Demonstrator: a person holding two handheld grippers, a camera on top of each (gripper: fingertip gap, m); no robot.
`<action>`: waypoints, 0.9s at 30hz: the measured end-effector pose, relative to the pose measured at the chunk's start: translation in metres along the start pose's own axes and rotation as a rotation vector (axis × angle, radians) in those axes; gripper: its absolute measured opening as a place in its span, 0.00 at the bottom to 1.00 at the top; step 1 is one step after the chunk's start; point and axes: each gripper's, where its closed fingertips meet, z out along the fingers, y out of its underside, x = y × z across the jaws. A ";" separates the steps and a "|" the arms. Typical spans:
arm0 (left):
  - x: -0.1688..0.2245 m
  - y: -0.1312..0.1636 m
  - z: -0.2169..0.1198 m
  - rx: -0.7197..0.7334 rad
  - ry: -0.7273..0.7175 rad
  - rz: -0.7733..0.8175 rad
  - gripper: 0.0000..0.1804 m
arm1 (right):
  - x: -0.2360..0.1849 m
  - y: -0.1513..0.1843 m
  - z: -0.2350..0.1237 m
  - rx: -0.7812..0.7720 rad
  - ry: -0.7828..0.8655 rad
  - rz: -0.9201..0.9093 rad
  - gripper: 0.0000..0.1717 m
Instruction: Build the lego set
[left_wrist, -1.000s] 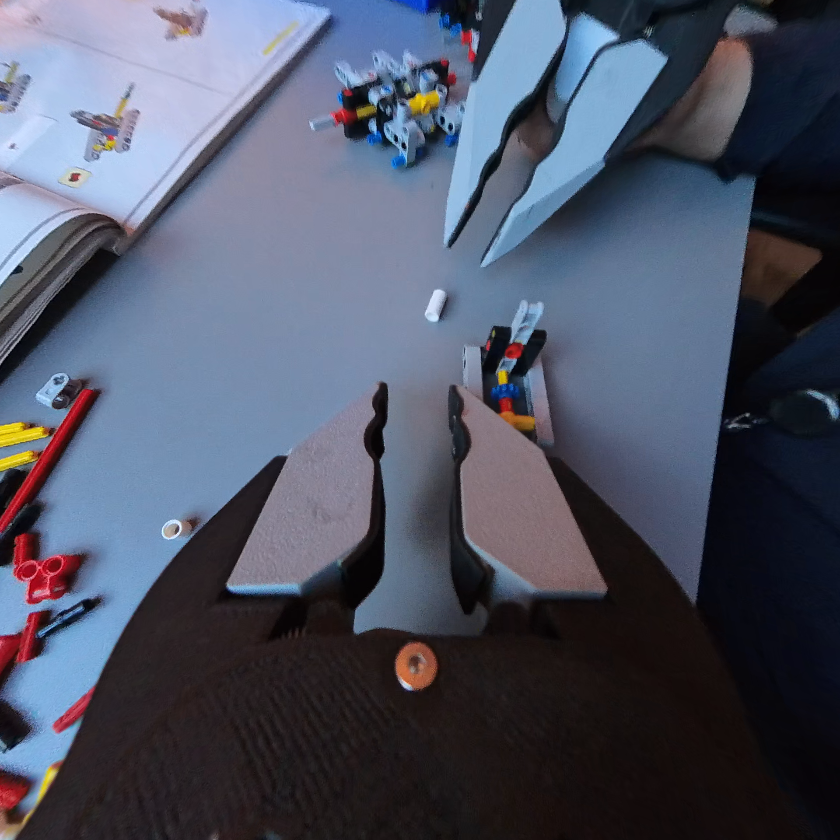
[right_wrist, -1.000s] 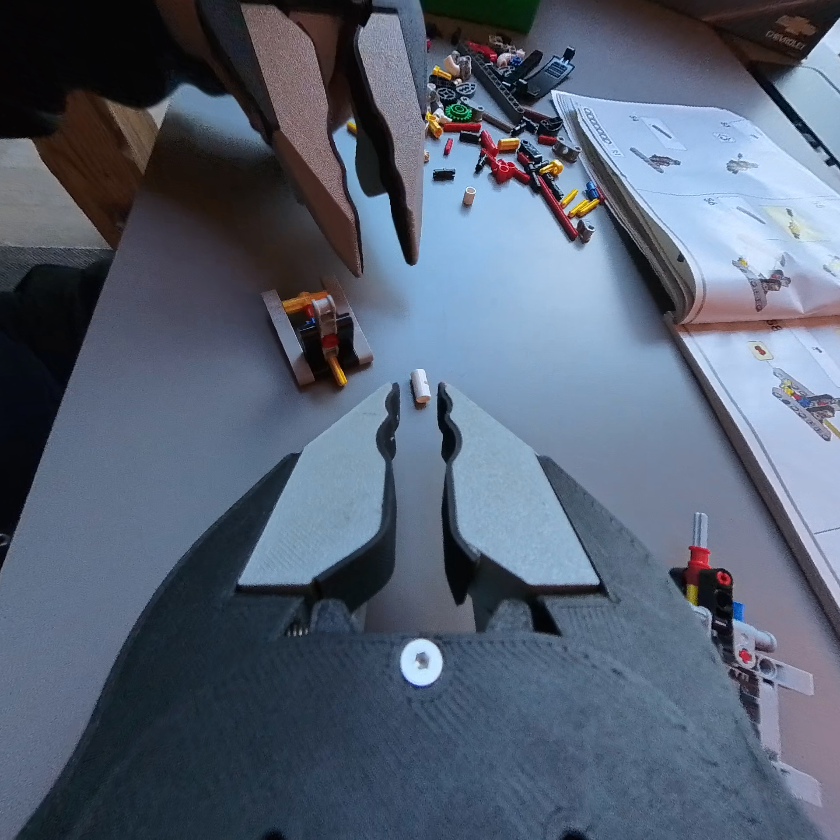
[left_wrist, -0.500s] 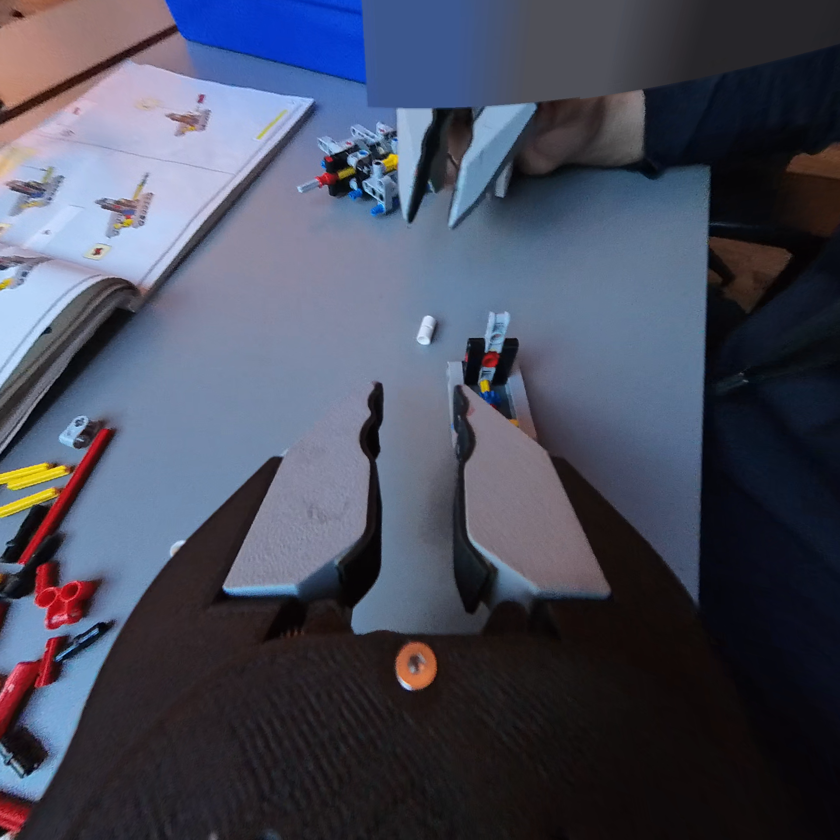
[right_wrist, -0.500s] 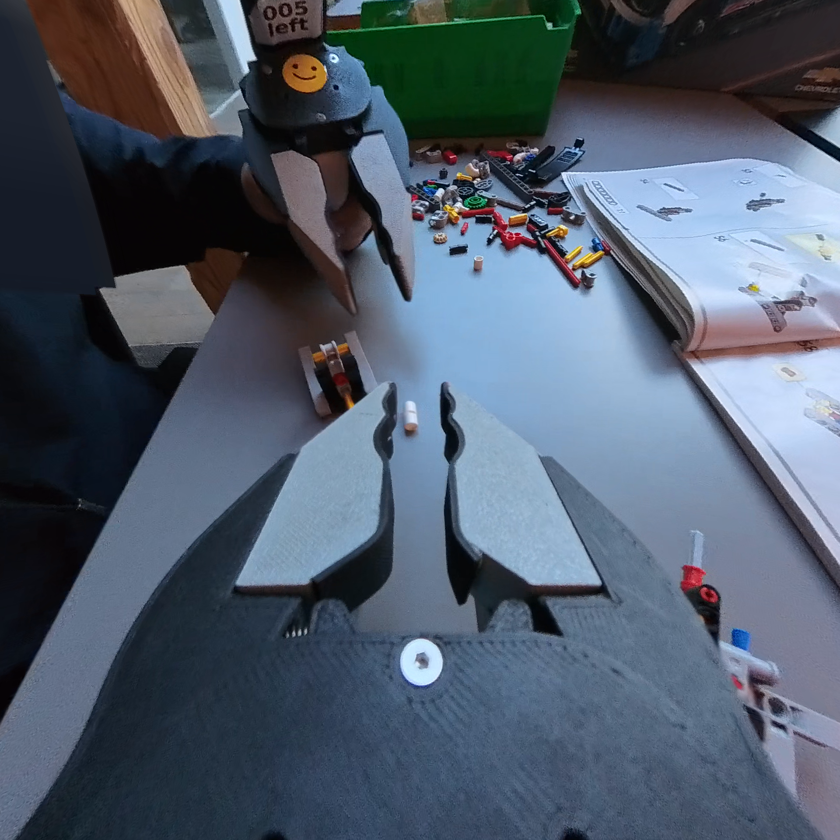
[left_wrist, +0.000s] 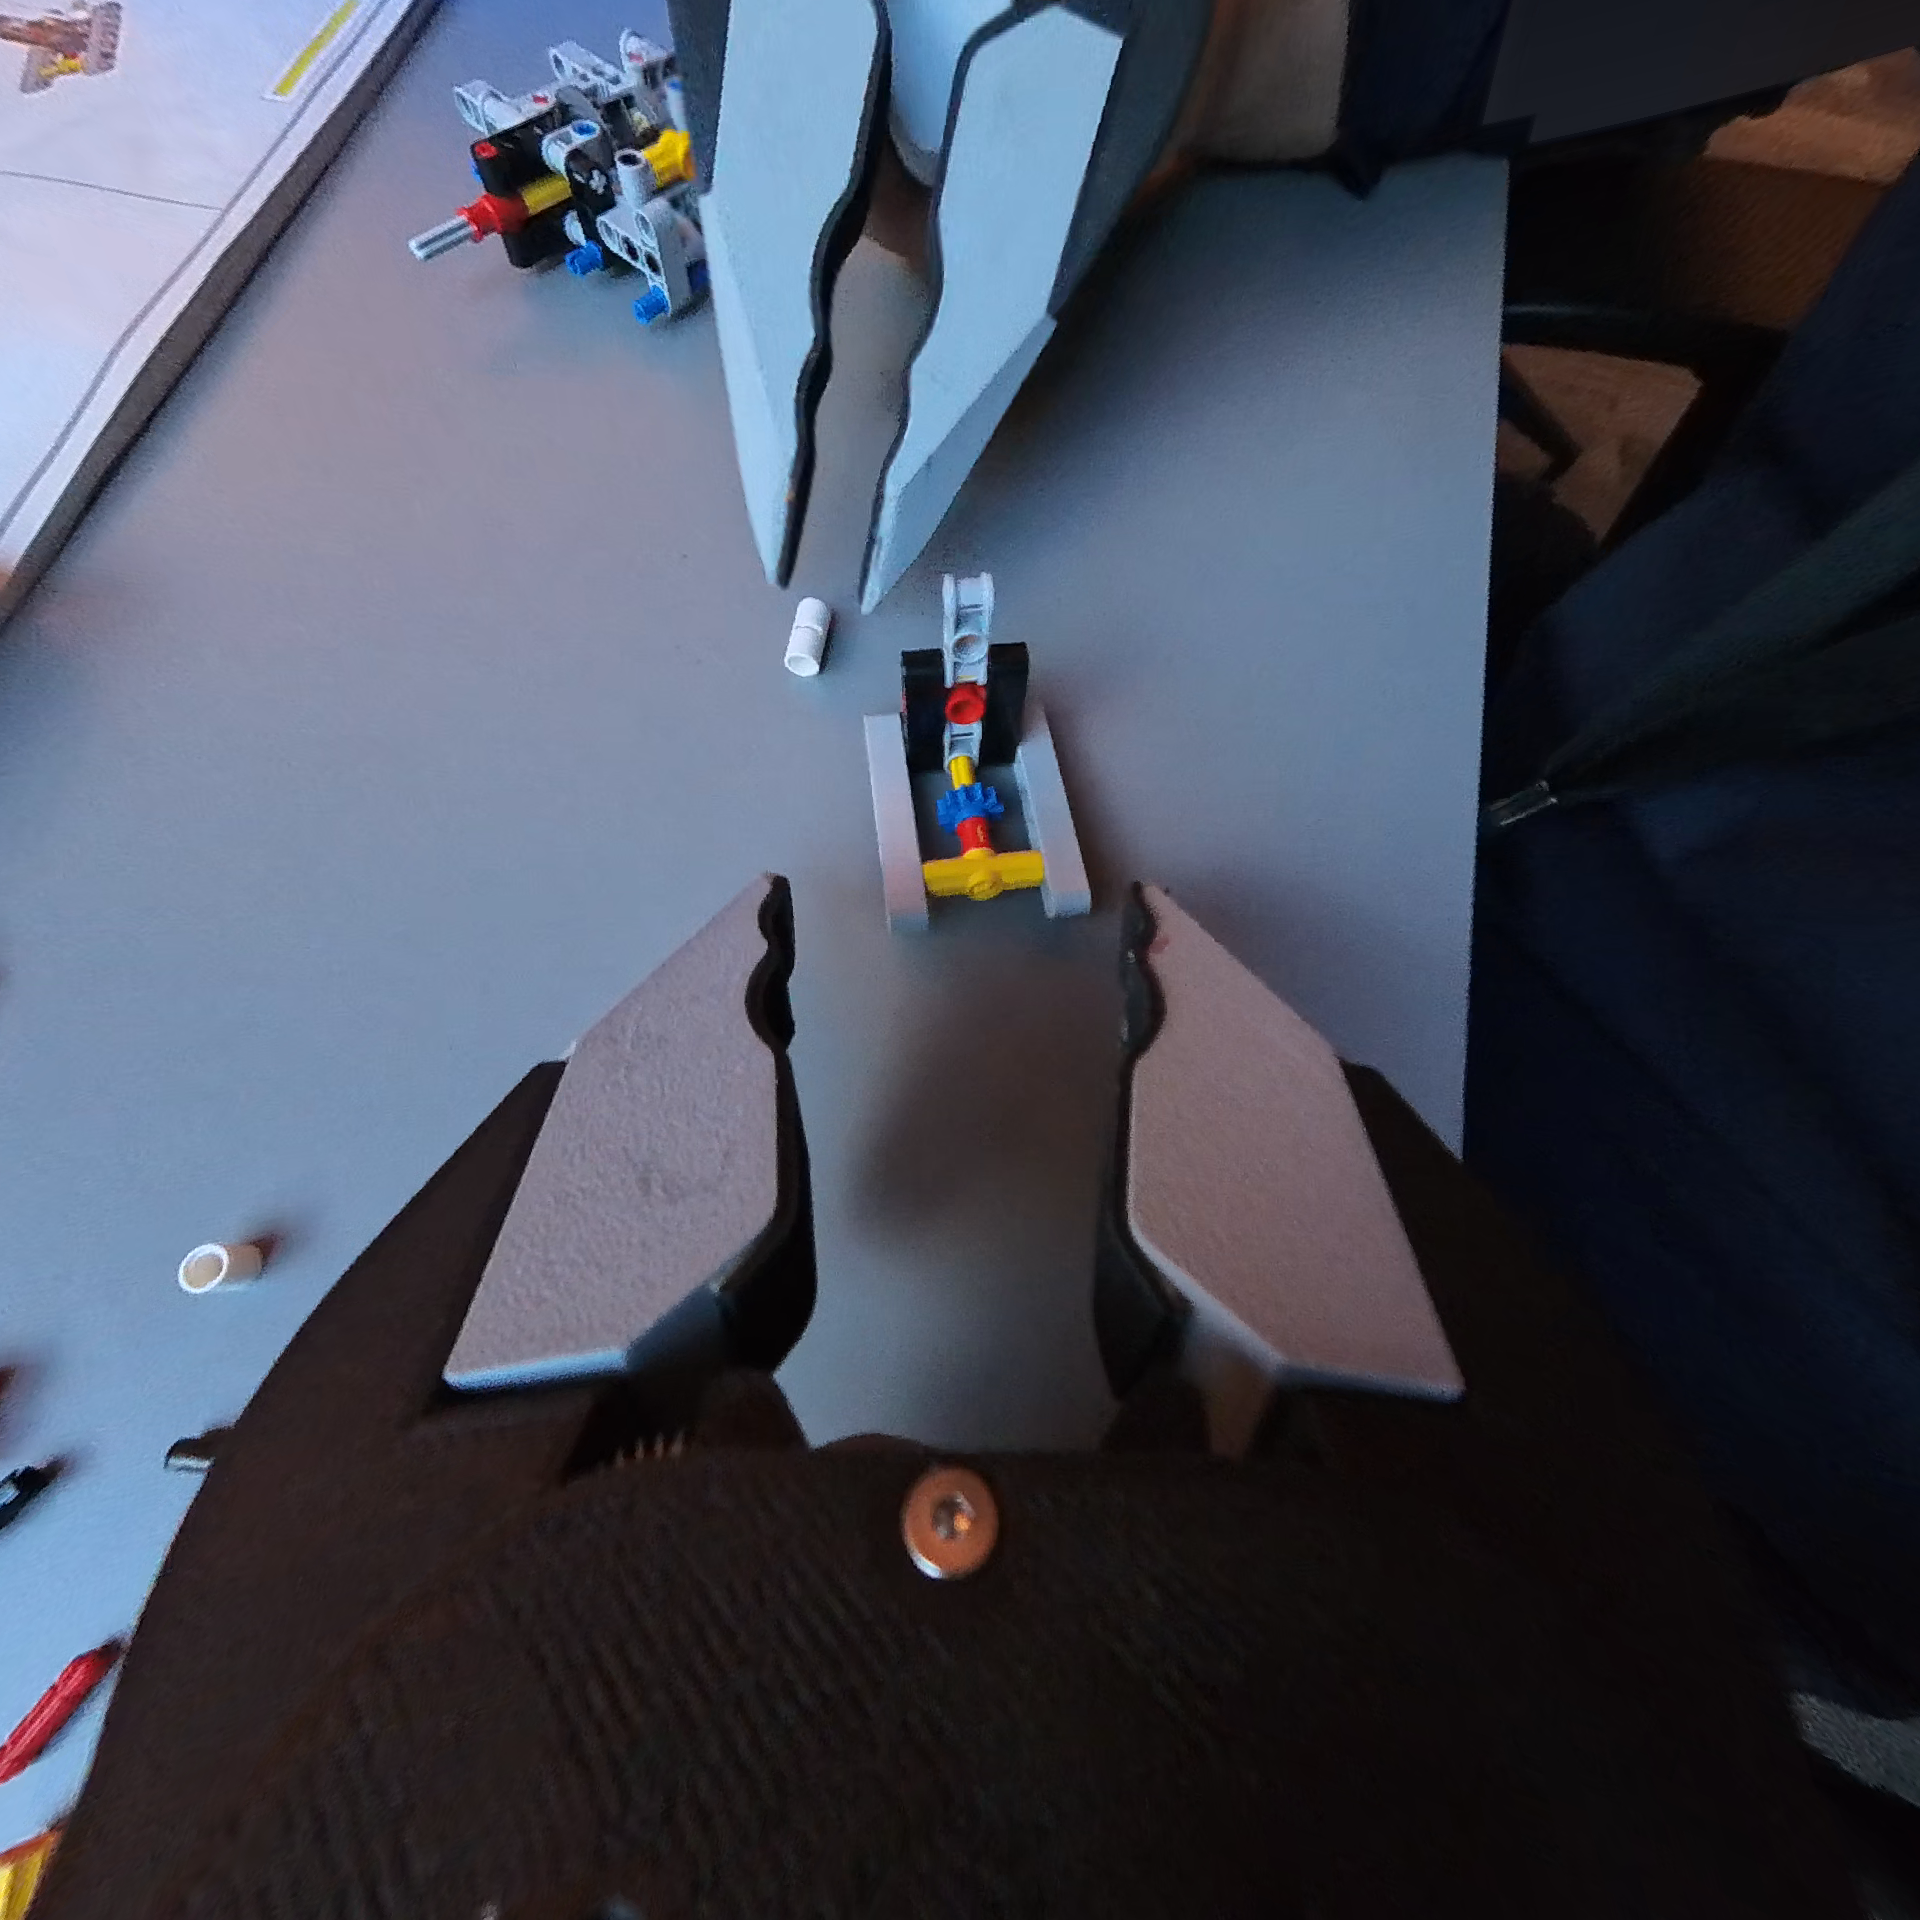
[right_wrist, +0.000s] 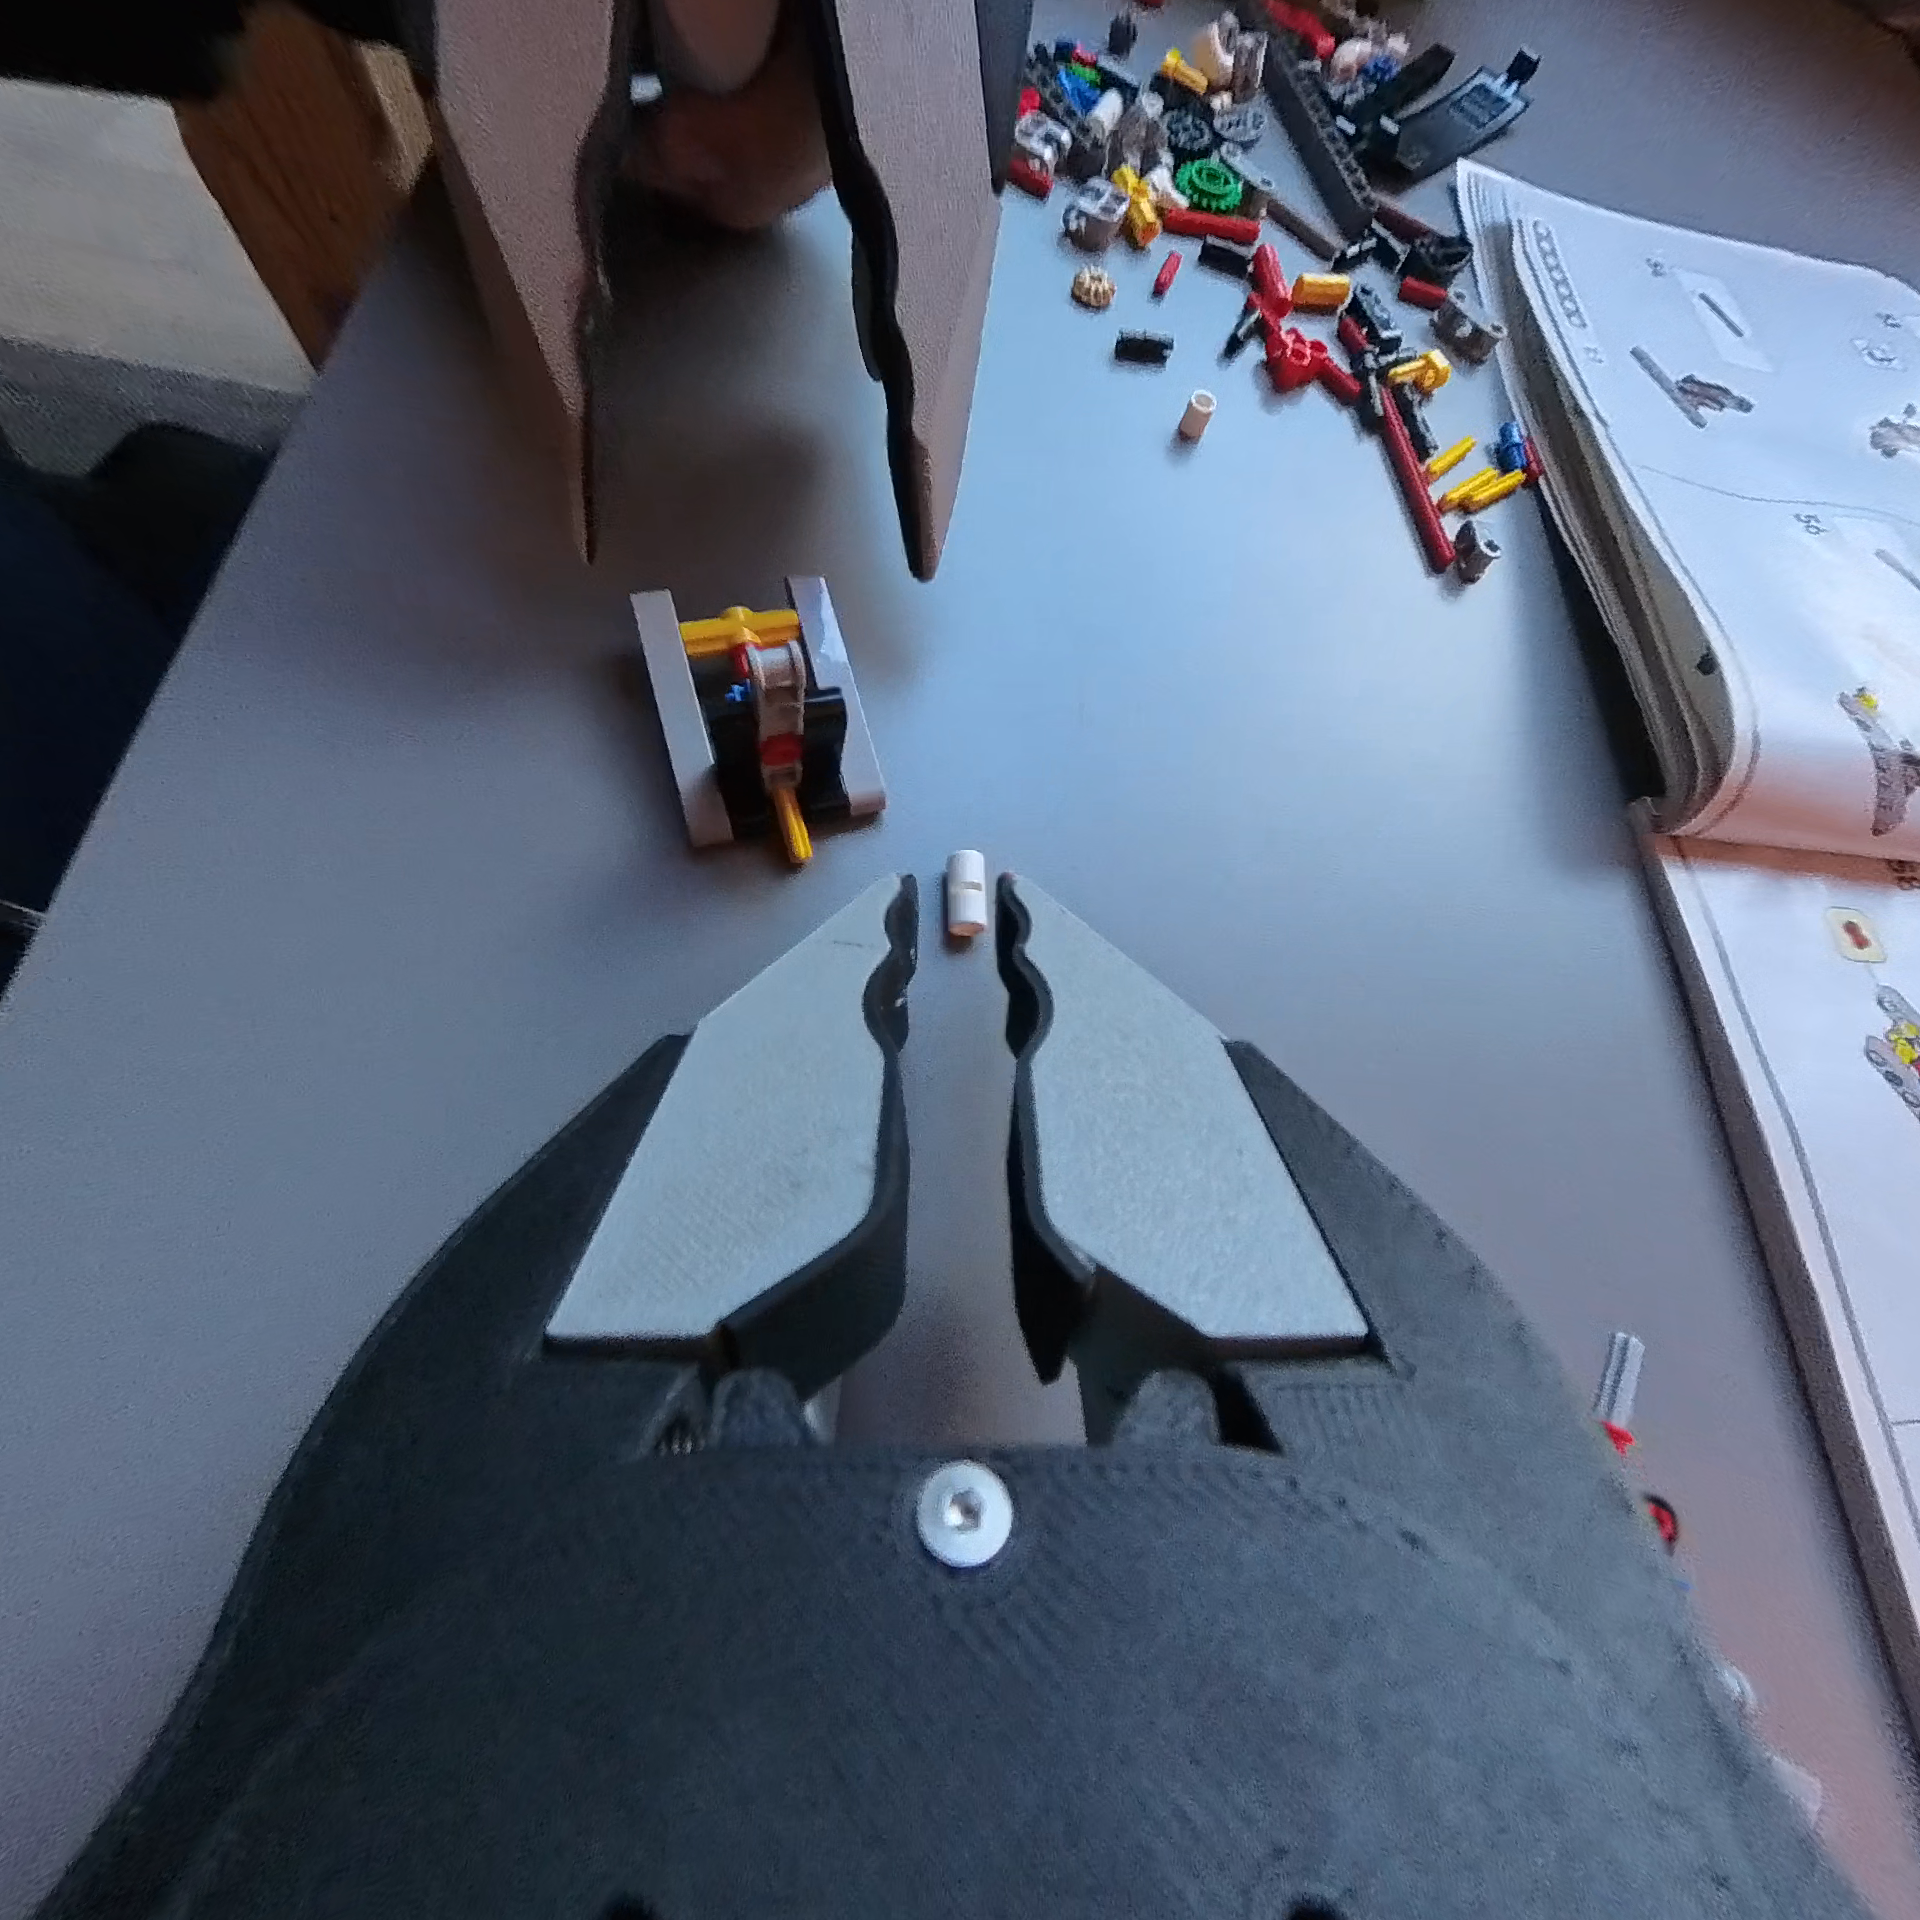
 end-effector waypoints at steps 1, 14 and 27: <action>0.002 -0.001 0.001 -0.001 0.009 -0.004 0.34 | 0.000 0.002 0.003 -0.019 -0.002 -0.008 0.07; 0.003 0.006 0.019 -0.100 -0.049 0.017 0.23 | -0.011 0.008 0.005 -0.057 -0.070 -0.044 0.02; 0.002 0.005 0.018 -0.090 -0.023 -0.017 0.23 | -0.027 0.005 -0.006 -0.017 -0.224 0.057 0.02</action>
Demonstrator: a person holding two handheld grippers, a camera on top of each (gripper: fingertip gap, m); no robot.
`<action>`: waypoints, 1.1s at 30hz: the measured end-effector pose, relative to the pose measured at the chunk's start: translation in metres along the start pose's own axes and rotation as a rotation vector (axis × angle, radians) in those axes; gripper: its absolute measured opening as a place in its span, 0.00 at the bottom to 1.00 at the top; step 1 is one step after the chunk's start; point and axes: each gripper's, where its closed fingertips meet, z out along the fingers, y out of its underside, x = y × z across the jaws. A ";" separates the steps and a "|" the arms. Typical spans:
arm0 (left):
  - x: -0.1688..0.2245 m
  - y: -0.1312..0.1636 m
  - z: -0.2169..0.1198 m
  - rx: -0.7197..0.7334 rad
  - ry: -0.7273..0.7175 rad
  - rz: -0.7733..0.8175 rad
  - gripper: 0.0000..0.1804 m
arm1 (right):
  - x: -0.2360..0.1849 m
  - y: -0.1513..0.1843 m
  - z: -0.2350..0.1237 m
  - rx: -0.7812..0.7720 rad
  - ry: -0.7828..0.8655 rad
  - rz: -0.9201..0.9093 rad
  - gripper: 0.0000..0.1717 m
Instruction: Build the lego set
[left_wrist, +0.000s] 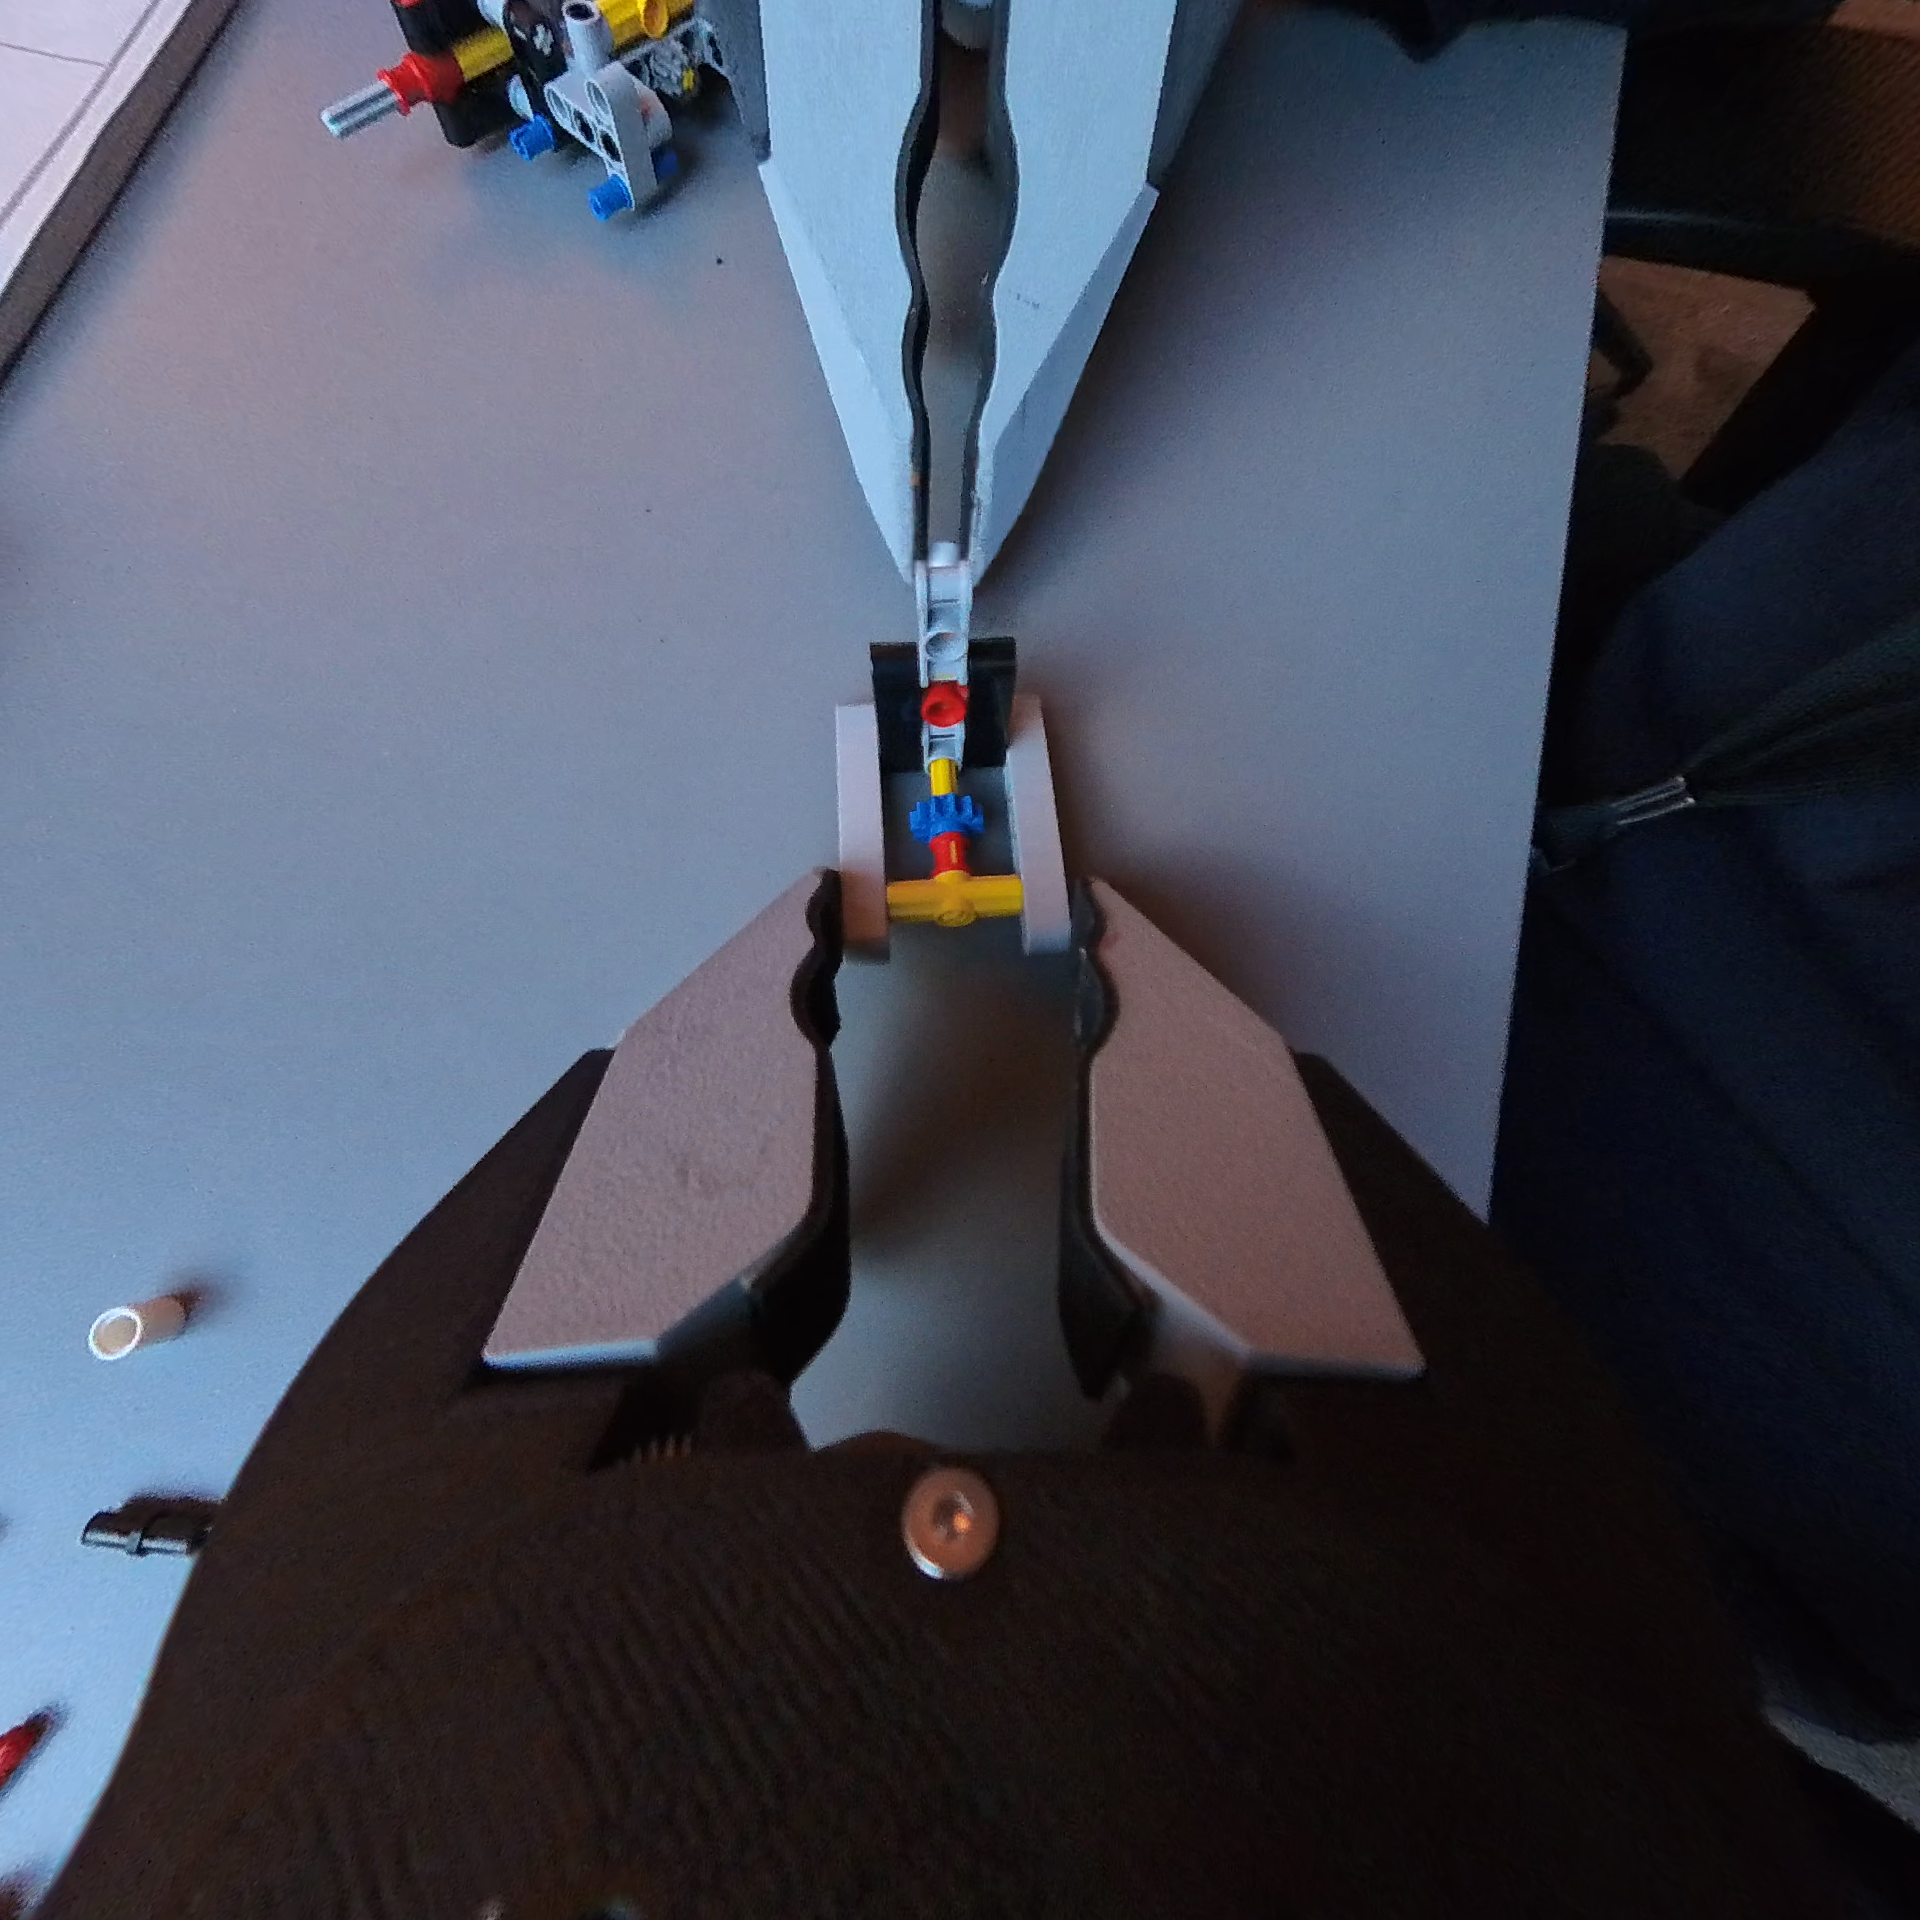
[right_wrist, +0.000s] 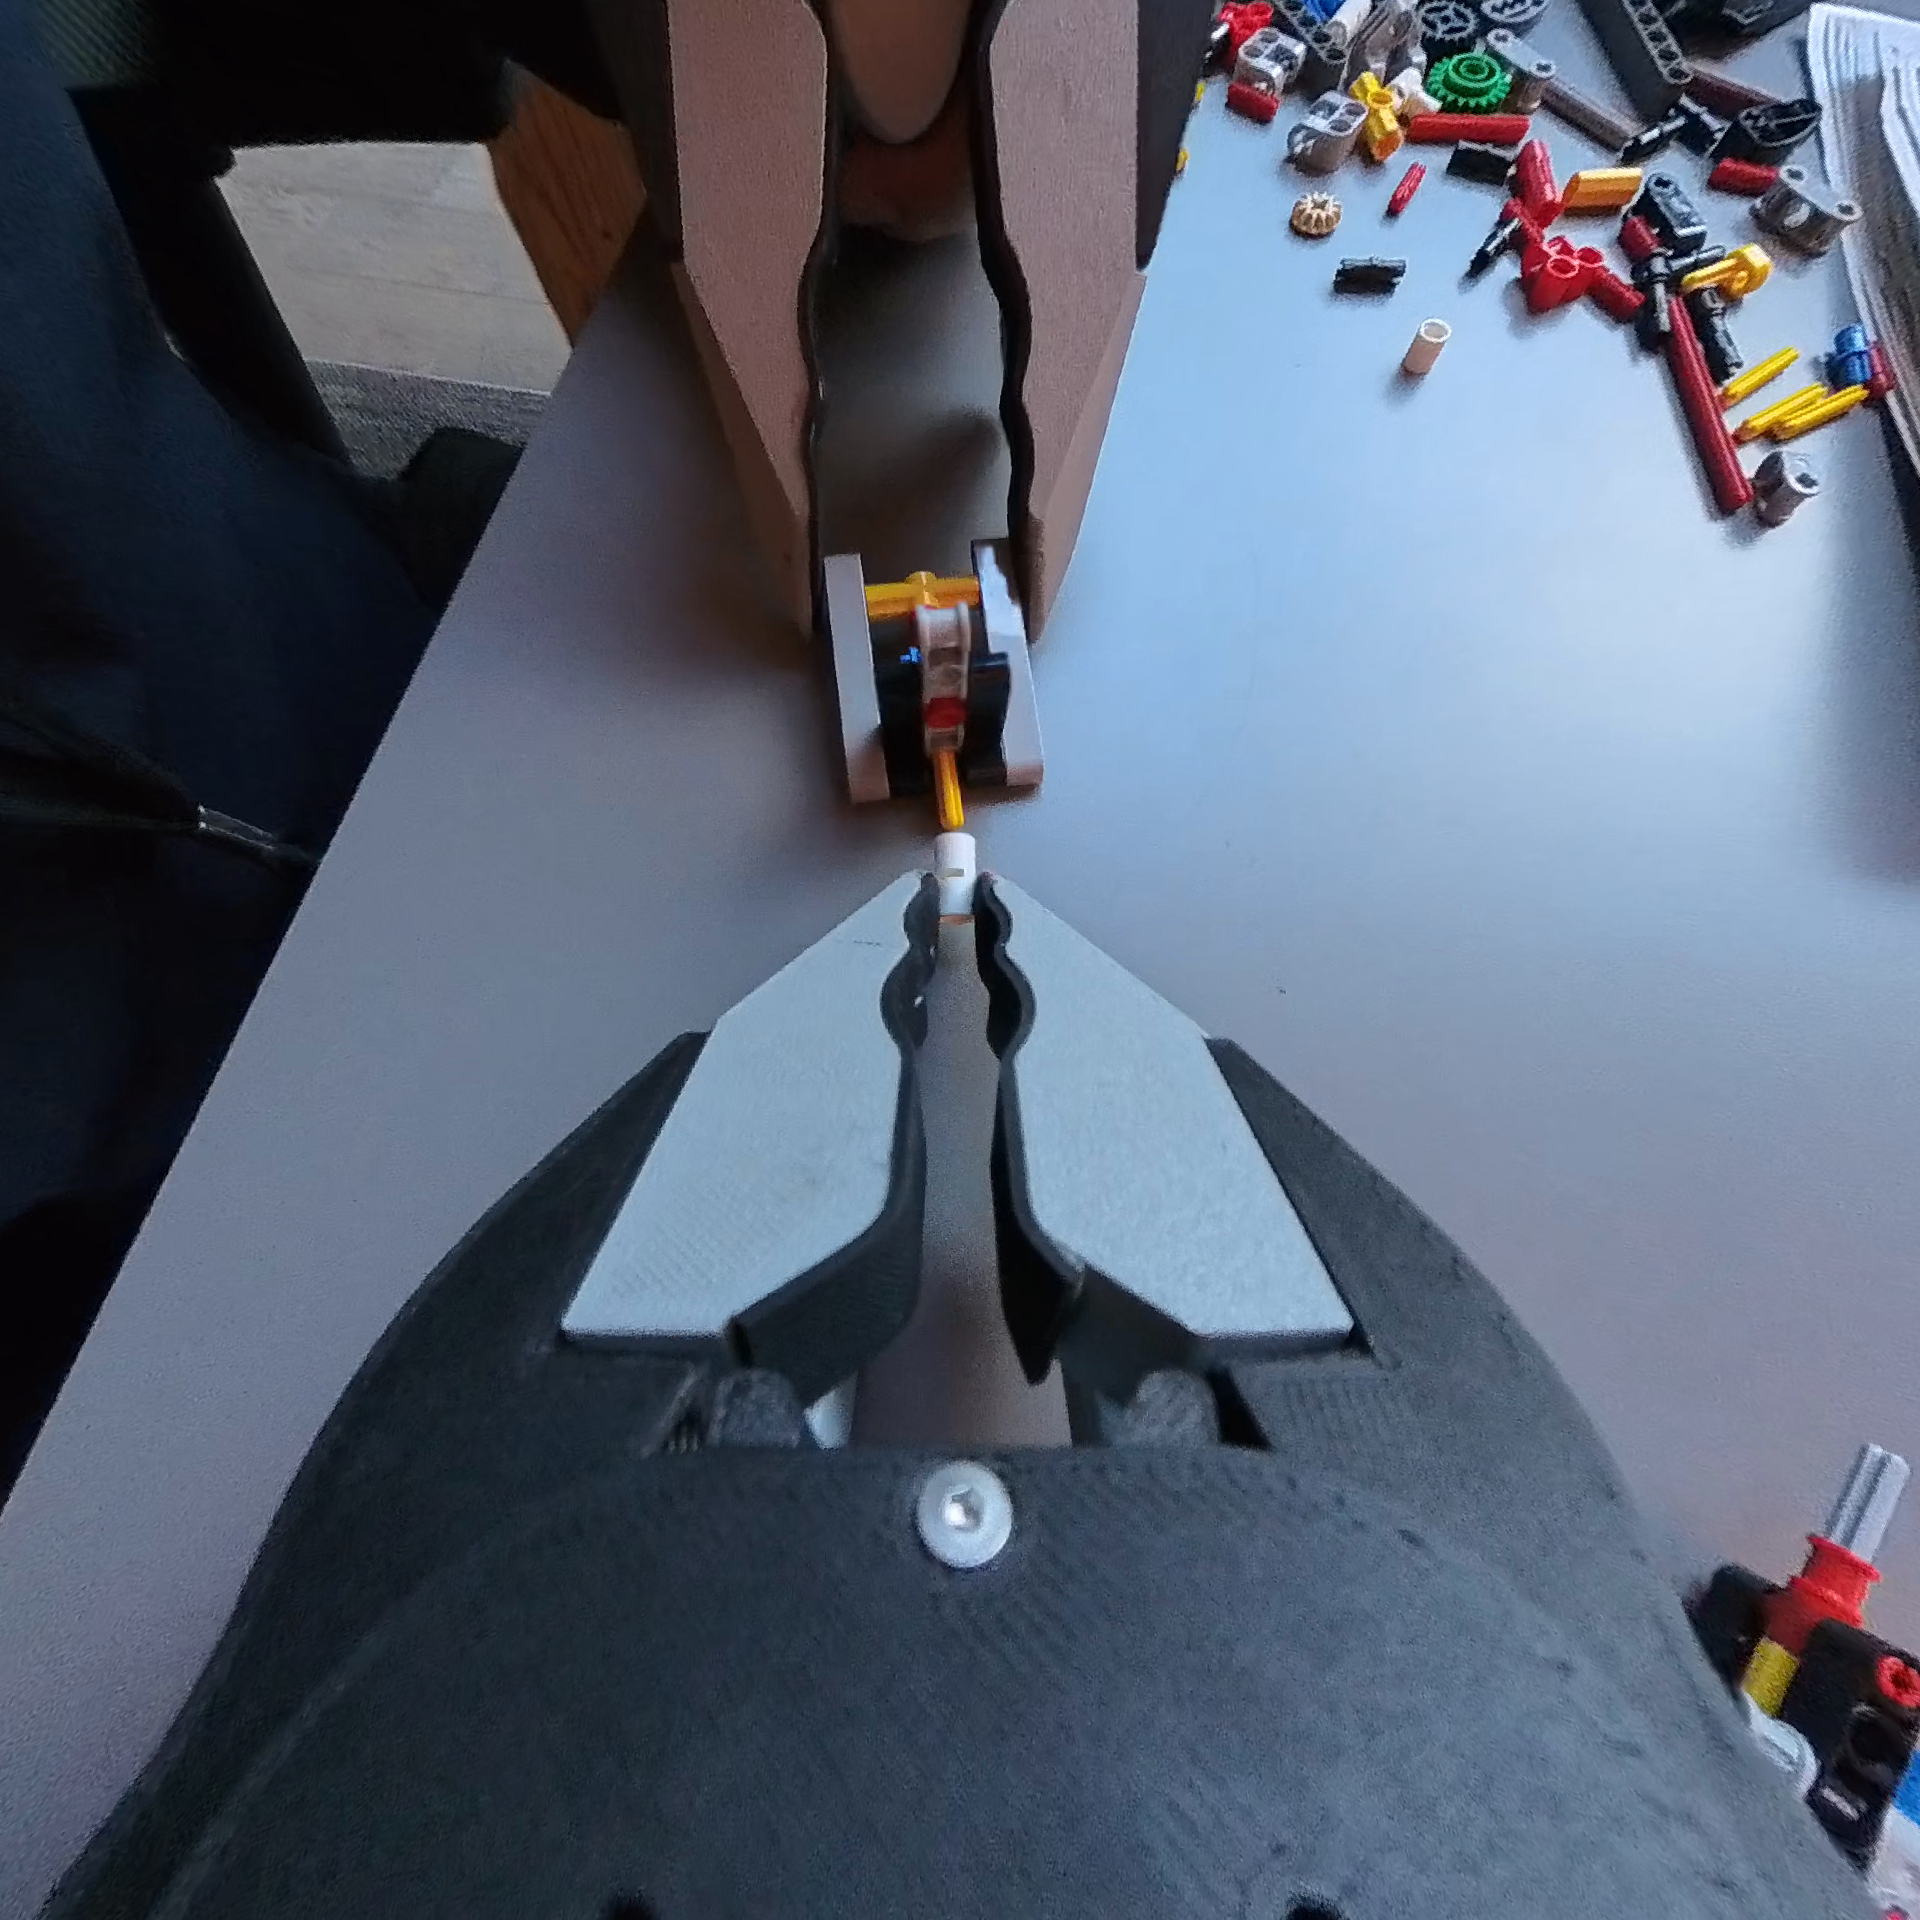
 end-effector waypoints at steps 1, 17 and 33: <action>0.000 0.000 0.000 -0.002 -0.005 0.010 0.23 | -0.001 0.001 0.001 -0.010 -0.007 0.004 0.02; 0.002 -0.005 -0.002 0.038 -0.018 0.061 0.23 | -0.002 0.003 0.007 -0.038 -0.055 0.082 0.02; 0.003 -0.011 -0.005 0.076 -0.024 0.095 0.23 | -0.005 -0.007 -0.002 0.045 -0.132 0.137 0.02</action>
